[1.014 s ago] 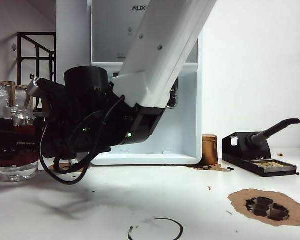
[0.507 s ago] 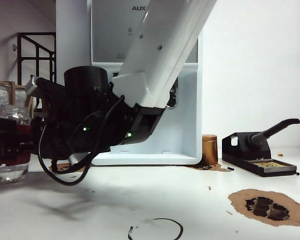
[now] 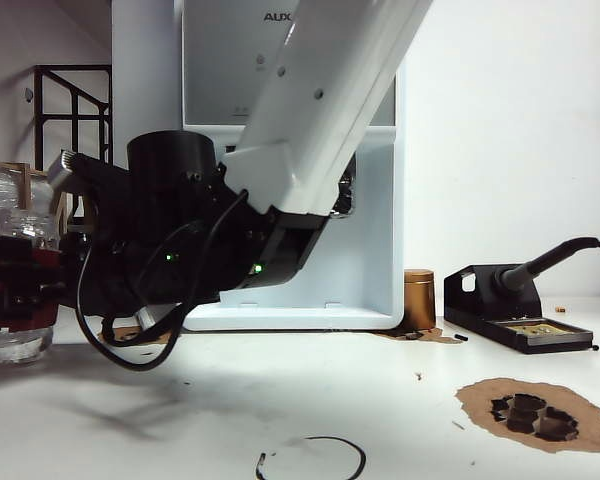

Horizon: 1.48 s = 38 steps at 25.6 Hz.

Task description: Pick up the water bottle with two loops of red belts, then reach the front water dispenser and gently press the gray-black baffle horizontally to get a little water.

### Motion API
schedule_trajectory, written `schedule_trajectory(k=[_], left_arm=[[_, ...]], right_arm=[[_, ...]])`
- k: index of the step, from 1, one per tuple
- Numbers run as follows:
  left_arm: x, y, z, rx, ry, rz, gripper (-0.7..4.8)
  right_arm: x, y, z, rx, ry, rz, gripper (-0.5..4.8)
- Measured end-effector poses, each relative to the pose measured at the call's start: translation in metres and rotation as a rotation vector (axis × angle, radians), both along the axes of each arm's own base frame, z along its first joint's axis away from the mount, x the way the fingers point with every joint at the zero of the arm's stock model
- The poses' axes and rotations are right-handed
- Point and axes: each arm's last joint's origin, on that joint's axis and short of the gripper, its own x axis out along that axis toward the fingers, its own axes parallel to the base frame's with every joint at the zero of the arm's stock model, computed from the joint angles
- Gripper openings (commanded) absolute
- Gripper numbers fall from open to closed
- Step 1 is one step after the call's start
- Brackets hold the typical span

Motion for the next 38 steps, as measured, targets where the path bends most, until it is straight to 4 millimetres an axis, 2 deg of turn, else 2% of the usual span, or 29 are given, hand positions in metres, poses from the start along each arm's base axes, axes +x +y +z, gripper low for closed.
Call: schedule_trajectory(k=[3, 7, 9, 15, 16, 17, 18, 24, 30, 35, 38], left_arm=[[0.0, 0.0, 0.0, 0.0, 0.0, 0.0, 3.42], [0.0, 0.0, 0.0, 0.002, -0.001, -0.002, 3.42], [0.0, 0.0, 0.0, 0.003, -0.001, -0.002, 3.42], [0.0, 0.0, 0.0, 0.008, -0.004, -0.002, 3.42], [0.0, 0.0, 0.0, 0.008, -0.003, -0.002, 3.43], [0.0, 0.0, 0.0, 0.008, -0.003, -0.002, 3.43], [0.0, 0.0, 0.0, 0.009, -0.004, -0.002, 3.43], [-0.003, 0.001, 0.001, 0.007, -0.018, -0.003, 3.42], [-0.004, 0.001, 0.002, 0.007, -0.022, -0.002, 3.43], [-0.004, 0.001, 0.002, 0.007, -0.022, -0.002, 3.43], [-0.004, 0.001, 0.002, 0.009, -0.021, -0.001, 3.43]], right_arm=[[0.0, 0.0, 0.0, -0.008, -0.014, 0.004, 1.47], [0.0, 0.0, 0.001, -0.014, -0.014, 0.005, 1.44], [0.0, 0.0, 0.002, -0.018, -0.011, 0.008, 1.19], [-0.002, -0.002, 0.017, -0.062, -0.009, 0.012, 1.15], [-0.002, -0.003, 0.018, -0.063, -0.01, 0.012, 1.06], [-0.002, -0.003, 0.018, -0.065, -0.01, 0.011, 0.57], [-0.003, -0.004, 0.017, -0.078, -0.003, 0.01, 0.52], [-0.01, -0.021, 0.014, -0.096, 0.025, 0.004, 0.51], [-0.015, -0.049, 0.017, -0.061, 0.01, -0.053, 0.47], [-0.019, -0.054, 0.028, -0.037, -0.024, -0.069, 0.3], [-0.023, -0.06, 0.02, -0.071, -0.01, -0.1, 0.28]])
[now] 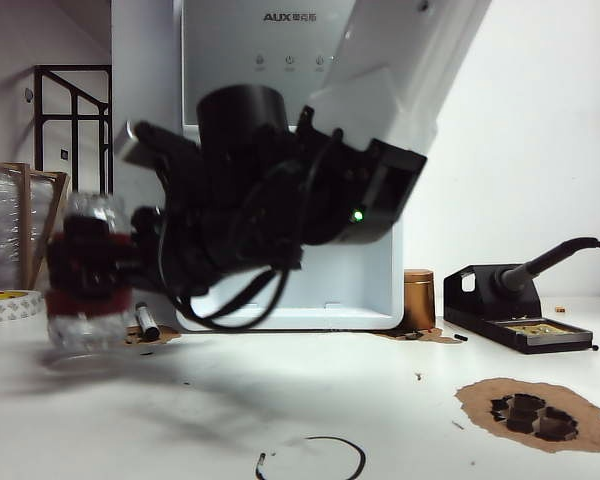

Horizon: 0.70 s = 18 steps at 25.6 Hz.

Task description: Pick up the water bottle with two loops of red belts, then reach the front water dispenser and gently press the gray-black baffle horizontally to get a little water.

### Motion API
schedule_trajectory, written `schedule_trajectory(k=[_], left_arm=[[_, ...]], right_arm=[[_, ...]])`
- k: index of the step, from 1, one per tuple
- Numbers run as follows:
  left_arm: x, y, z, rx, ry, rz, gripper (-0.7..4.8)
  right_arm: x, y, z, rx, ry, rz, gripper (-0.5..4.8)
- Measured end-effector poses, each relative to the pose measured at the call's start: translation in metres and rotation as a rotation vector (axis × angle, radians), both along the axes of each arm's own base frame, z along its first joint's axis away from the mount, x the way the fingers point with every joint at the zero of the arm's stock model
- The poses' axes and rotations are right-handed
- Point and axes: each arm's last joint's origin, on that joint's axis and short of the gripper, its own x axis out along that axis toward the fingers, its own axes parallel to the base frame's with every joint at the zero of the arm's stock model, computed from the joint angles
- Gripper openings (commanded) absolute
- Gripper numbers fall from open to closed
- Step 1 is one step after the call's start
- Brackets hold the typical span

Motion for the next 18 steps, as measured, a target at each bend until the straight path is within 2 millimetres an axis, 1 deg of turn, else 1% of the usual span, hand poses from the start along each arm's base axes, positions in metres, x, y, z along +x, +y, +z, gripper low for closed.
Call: schedule_trajectory(k=[2, 3, 7, 10, 14, 18], left_arm=[[0.0, 0.0, 0.0, 0.001, 0.003, 0.001, 3.43], [0.0, 0.0, 0.0, 0.001, 0.003, 0.001, 3.43], [0.0, 0.0, 0.0, 0.001, 0.003, 0.001, 3.43], [0.0, 0.0, 0.0, 0.001, 0.003, 0.0, 3.43], [0.0, 0.0, 0.0, 0.001, 0.003, 0.001, 3.43], [0.0, 0.0, 0.0, 0.001, 0.003, 0.0, 3.43]], right_arm=[[-0.005, -0.008, -0.004, -0.04, 0.006, -0.042, 0.26], [-0.007, -0.011, -0.003, -0.048, 0.0, -0.064, 0.26], [-0.011, -0.019, 0.012, -0.041, -0.056, -0.125, 0.26], [-0.013, -0.024, 0.009, -0.062, -0.067, -0.204, 0.25], [-0.012, -0.026, 0.008, -0.075, -0.07, -0.251, 0.25], [-0.016, -0.033, 0.005, -0.1, -0.069, -0.308, 0.25]])
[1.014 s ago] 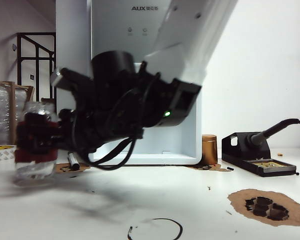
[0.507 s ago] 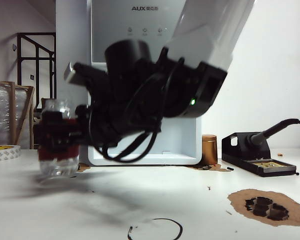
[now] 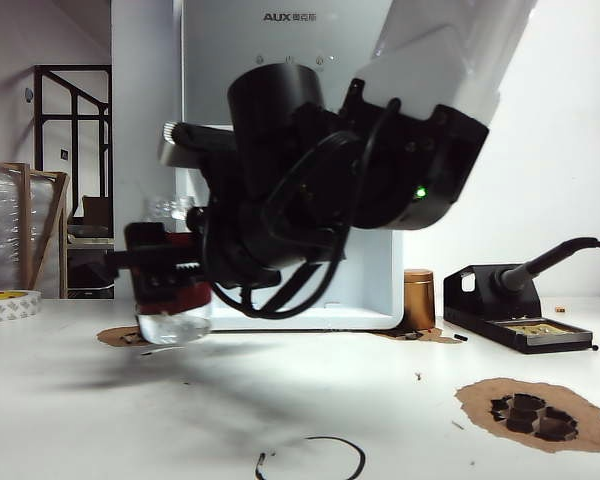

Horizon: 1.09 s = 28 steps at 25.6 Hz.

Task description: Pick up the water bottle with two loops of red belts, then reach the front water dispenser and gently press the gray-black baffle horizontally to get a little water.

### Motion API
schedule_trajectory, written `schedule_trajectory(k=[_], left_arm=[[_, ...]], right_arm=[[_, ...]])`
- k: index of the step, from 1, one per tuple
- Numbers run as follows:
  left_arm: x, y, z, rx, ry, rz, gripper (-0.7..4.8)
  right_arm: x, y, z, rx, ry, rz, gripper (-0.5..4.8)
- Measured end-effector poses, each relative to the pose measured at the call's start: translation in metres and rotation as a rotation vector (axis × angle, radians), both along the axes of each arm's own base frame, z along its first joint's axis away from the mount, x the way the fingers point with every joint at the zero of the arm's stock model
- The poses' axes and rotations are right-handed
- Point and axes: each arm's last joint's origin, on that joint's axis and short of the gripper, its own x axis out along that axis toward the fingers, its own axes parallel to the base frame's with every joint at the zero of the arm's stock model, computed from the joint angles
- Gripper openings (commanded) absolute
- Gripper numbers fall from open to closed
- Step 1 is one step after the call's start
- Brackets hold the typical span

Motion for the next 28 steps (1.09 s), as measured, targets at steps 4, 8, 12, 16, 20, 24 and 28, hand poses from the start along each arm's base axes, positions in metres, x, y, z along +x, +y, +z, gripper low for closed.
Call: schedule_trajectory(k=[4, 8, 12, 16, 20, 24, 28], left_arm=[[-0.001, -0.001, 0.0, 0.001, 0.001, -0.01, 3.43], [-0.001, -0.001, 0.0, 0.002, 0.002, -0.013, 3.43], [-0.001, -0.001, 0.0, 0.004, 0.002, -0.015, 3.43], [-0.002, -0.001, 0.0, 0.005, -0.001, -0.016, 3.43], [-0.002, -0.001, 0.0, 0.005, -0.001, -0.016, 3.43], [-0.002, -0.001, 0.0, 0.005, -0.001, -0.016, 3.43], [-0.002, -0.001, 0.0, 0.005, -0.001, -0.016, 3.43]], right_arm=[[-0.003, -0.005, 0.001, -0.012, -0.002, -0.037, 0.25], [-0.003, -0.008, 0.012, -0.006, -0.035, -0.126, 0.25], [-0.001, -0.012, 0.016, -0.023, -0.05, -0.219, 0.25], [0.006, -0.019, 0.016, -0.03, -0.05, -0.259, 0.25], [0.015, -0.029, 0.016, -0.011, -0.037, -0.287, 0.25], [0.026, -0.038, 0.017, 0.024, -0.032, -0.243, 0.26], [0.032, -0.043, 0.019, 0.051, -0.026, -0.165, 0.26]])
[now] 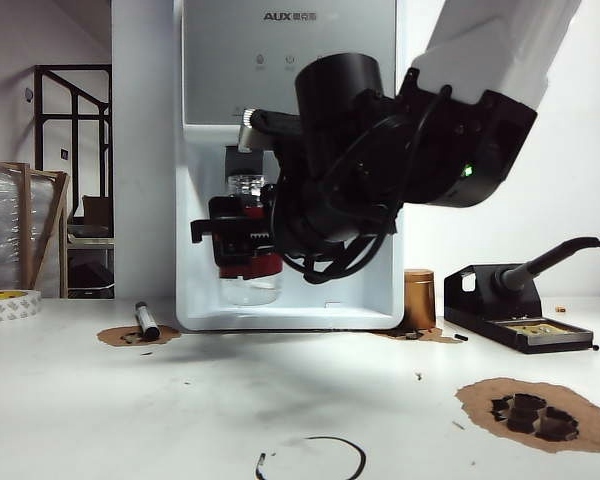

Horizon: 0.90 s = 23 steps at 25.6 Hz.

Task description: Pick up the water bottle with two loops of red belts, then reach the front water dispenser and gently press the gray-black baffle horizontally to get a little water.

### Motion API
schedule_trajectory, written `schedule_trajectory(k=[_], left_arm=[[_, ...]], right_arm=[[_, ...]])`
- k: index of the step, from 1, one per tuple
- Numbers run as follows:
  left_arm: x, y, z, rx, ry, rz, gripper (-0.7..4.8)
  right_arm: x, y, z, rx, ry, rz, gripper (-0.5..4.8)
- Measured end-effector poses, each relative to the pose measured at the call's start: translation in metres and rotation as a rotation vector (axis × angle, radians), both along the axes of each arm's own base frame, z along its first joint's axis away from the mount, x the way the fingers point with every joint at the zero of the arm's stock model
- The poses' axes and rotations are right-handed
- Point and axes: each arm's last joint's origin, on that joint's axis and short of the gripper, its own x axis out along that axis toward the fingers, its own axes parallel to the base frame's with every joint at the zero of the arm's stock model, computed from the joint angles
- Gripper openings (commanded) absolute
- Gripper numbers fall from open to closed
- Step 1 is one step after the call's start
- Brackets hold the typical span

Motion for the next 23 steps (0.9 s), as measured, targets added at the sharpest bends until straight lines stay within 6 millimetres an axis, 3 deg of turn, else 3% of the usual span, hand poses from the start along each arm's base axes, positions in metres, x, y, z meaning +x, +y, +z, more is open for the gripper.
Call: schedule_trajectory(k=[6, 10, 23], left_arm=[[0.0, 0.0, 0.0, 0.0, 0.0, 0.0, 3.43], [0.0, 0.0, 0.0, 0.0, 0.0, 0.0, 3.43], [0.0, 0.0, 0.0, -0.001, 0.0, -0.001, 3.43]], right_arm=[[0.004, 0.0, -0.002, 0.012, -0.001, 0.057, 0.26], [0.019, 0.004, -0.006, 0.002, 0.011, 0.056, 0.26], [0.035, -0.013, -0.003, 0.001, 0.0, 0.02, 0.26]])
